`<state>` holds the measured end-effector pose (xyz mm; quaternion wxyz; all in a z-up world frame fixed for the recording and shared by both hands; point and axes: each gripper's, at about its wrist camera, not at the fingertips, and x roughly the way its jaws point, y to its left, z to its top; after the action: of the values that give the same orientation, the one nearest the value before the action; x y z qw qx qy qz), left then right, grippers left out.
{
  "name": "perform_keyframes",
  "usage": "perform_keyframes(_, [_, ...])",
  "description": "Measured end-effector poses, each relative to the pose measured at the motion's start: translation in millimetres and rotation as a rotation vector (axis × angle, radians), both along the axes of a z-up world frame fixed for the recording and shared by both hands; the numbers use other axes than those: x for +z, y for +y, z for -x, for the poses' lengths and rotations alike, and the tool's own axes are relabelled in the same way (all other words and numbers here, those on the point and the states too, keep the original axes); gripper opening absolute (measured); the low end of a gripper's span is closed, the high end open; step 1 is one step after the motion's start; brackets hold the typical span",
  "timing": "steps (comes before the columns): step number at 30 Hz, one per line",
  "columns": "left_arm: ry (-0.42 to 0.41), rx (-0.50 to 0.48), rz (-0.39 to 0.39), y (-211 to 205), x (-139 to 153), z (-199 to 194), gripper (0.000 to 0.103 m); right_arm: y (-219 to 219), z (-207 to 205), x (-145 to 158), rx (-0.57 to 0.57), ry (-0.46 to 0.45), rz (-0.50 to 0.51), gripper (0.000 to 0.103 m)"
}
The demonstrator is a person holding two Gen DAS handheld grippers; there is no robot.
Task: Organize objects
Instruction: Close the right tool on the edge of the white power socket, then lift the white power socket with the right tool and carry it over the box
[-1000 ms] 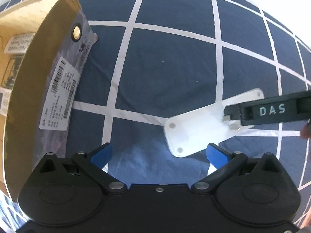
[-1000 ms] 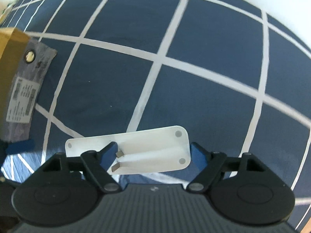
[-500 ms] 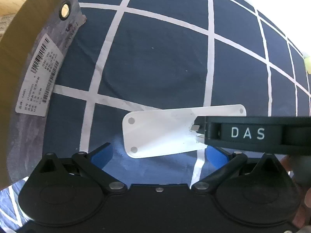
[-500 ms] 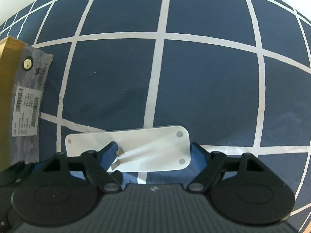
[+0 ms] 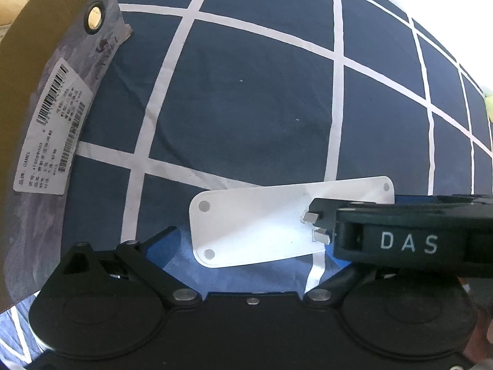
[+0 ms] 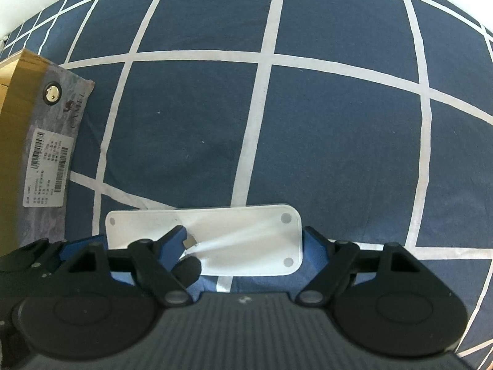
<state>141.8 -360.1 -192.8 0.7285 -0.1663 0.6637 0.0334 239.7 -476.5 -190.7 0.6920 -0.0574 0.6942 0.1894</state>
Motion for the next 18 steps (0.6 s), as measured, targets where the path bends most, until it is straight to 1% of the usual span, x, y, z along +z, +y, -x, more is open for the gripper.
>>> perform_keyframes(1, [-0.004,0.0,0.016,0,0,0,0.091,0,0,0,0.0,-0.001,0.0,0.08])
perform_keyframes(6, [-0.005,-0.002,0.019,0,1,1,0.09,0,2,1,0.003,-0.006,0.003,0.08])
perform_keyframes(12, [0.001,-0.01,0.002,-2,5,2,0.088,1,4,2,0.003,-0.014,0.005,0.08])
perform_keyframes(18, [-0.033,-0.023,-0.026,-1,26,9,0.088,0,12,17,-0.019,-0.033,-0.021,0.08])
